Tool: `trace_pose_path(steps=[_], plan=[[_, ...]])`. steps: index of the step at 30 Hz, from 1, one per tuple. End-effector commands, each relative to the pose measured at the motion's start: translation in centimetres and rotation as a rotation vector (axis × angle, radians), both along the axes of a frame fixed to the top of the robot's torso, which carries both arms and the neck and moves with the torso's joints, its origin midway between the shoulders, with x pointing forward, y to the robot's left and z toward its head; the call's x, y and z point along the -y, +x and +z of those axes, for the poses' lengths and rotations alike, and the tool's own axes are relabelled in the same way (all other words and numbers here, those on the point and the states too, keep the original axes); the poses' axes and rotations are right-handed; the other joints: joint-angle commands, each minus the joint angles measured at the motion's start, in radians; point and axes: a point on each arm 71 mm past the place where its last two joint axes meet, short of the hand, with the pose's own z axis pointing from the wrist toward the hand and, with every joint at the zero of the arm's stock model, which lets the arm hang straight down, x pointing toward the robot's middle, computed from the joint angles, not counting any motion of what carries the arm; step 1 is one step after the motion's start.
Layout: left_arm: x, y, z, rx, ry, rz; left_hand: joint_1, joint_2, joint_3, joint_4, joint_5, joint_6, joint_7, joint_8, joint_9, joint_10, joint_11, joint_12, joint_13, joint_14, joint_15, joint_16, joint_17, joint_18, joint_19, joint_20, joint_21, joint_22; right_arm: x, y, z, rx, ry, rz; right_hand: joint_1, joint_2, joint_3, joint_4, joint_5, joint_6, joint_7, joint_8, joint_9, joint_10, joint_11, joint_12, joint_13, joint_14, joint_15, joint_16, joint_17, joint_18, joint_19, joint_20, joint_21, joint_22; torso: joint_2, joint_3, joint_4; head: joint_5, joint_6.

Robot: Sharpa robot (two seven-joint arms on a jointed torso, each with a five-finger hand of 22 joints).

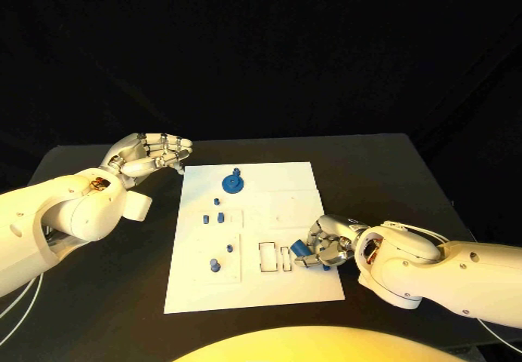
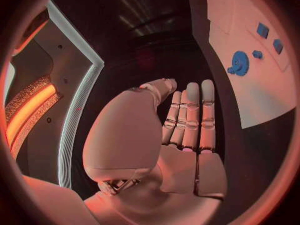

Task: Assemble the parts on the task board

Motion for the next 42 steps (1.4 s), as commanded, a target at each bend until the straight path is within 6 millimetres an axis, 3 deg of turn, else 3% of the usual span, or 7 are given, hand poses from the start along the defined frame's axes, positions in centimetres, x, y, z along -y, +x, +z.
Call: trace_pose_path(steps=[1, 8, 11, 19, 28, 37, 42], plan=[[0.2, -0.1, 0.1, 0.0, -0.014, -0.018, -0.006, -0.001, -0.002, -0.002, 0.0, -0.006, 0.012, -0.001, -0.001, -0.008, 0.0, 0.003, -0.001, -0.003, 0.006, 0.004, 0.002, 0.016, 0.006, -0.003, -0.002, -0.001, 0.5, -0.3, -0.5, -0.022, 0.014, -0.065, 0.067, 0.047, 0.023, -0.003, 0.039, 0.011, -0.008, 0.005, -0.276, 0.008, -0.006, 0.004, 0.1, 0.102, -0.011, 0.006, 0.255, -0.011, 0.027, -0.009, 0.008, 0.156, -0.001, 0.0005, 0.0005, 0.001, 0.002], [0.1, 0.0, 0.0, -0.003, -0.012, -0.018, -0.003, 0.001, 0.0, -0.004, 0.001, -0.006, 0.012, 0.0, -0.001, -0.009, 0.0, 0.004, -0.001, -0.004, 0.005, 0.004, 0.002, 0.016, 0.007, -0.003, -0.003, -0.002, 0.4, -0.5, 0.2, -0.057, 0.108, -0.114, 0.06, 0.06, 0.045, 0.0, 0.065, 0.023, -0.012, 0.011, -0.277, 0.014, -0.01, 0.007, 0.108, 0.103, -0.015, 0.007, 0.257, -0.012, 0.029, -0.012, 0.014, 0.16, -0.001, -0.0001, 0.0007, 0.005, 0.008], [0.1, 0.0, 0.0, -0.004, -0.012, -0.018, -0.002, 0.001, 0.0, -0.004, 0.001, -0.006, 0.012, 0.0, -0.002, -0.009, 0.0, 0.004, -0.001, -0.004, 0.005, 0.004, 0.001, 0.016, 0.008, -0.004, -0.003, -0.002, 0.1, -0.4, 0.9, -0.06, 0.148, -0.124, 0.044, 0.061, 0.047, 0.0, 0.066, 0.024, -0.012, 0.011, -0.278, 0.016, -0.011, 0.007, 0.111, 0.103, -0.015, 0.007, 0.257, -0.012, 0.029, -0.013, 0.015, 0.161, -0.001, -0.0001, -0.0013, 0.007, 0.011], [0.3, 0.0, -0.1, -0.008, -0.012, -0.023, -0.001, 0.002, 0.001, -0.005, 0.001, -0.006, 0.012, 0.0, -0.002, -0.009, 0.0, 0.004, -0.002, -0.004, 0.005, 0.004, 0.001, 0.016, 0.008, -0.004, -0.004, -0.002, -1.0, -0.1, 2.3, -0.083, 0.214, -0.121, 0.017, 0.065, 0.051, 0.0, 0.063, 0.026, -0.012, 0.012, -0.279, 0.019, -0.011, 0.008, 0.115, 0.103, -0.015, 0.008, 0.26, -0.013, 0.03, -0.014, 0.019, 0.164, -0.002, 0.0005, 0.0008, 0.011, 0.015], [0.4, 0.0, -0.2, -0.011, -0.012, -0.027, 0.001, 0.002, 0.002, -0.007, 0.002, -0.006, 0.012, 0.0, -0.002, -0.009, -0.001, 0.005, -0.002, -0.005, 0.005, 0.004, 0.001, 0.016, 0.009, -0.004, -0.004, -0.003, -3.2, -0.1, 1.5, -0.199, 0.224, -0.076, -0.023, 0.069, 0.058, 0.0, 0.02, 0.026, -0.012, 0.015, -0.28, 0.02, -0.01, 0.006, 0.117, 0.103, -0.015, 0.008, 0.259, -0.012, 0.029, -0.013, 0.016, 0.166, -0.002, -0.0026, 0.0001, 0.016, 0.018], [0.4, 0.0, -0.2, -0.012, -0.013, -0.027, 0.001, 0.003, 0.002, -0.008, 0.002, -0.007, 0.012, 0.0, -0.003, -0.009, 0.0, 0.005, -0.002, -0.005, 0.005, 0.004, 0.001, 0.016, 0.009, -0.004, -0.004, -0.003, -4.5, -0.2, 0.8, -0.222, 0.204, -0.045, -0.049, 0.066, 0.054, 0.0, -0.002, 0.025, -0.01, 0.017, -0.28, 0.018, -0.009, 0.002, 0.114, 0.103, -0.014, 0.007, 0.257, -0.012, 0.028, -0.013, 0.01, 0.166, 0.0, -0.0018, -0.0003, 0.022, 0.018], [0.4, 0.0, -0.2, -0.013, -0.013, -0.028, 0.001, 0.003, 0.002, -0.008, 0.002, -0.007, 0.012, 0.0, -0.003, -0.009, 0.0, 0.005, -0.002, -0.005, 0.005, 0.004, 0.001, 0.016, 0.009, -0.004, -0.004, -0.003, -4.8, -0.1, 0.7, -0.205, 0.189, -0.039, -0.064, 0.055, 0.047, 0.0, -0.036, 0.026, -0.011, 0.021, -0.278, 0.018, -0.009, 0.0, 0.115, 0.103, -0.014, 0.007, 0.256, -0.012, 0.028, -0.012, 0.009, 0.168, 0.0, -0.0013, 0.0001, 0.024, 0.017]])
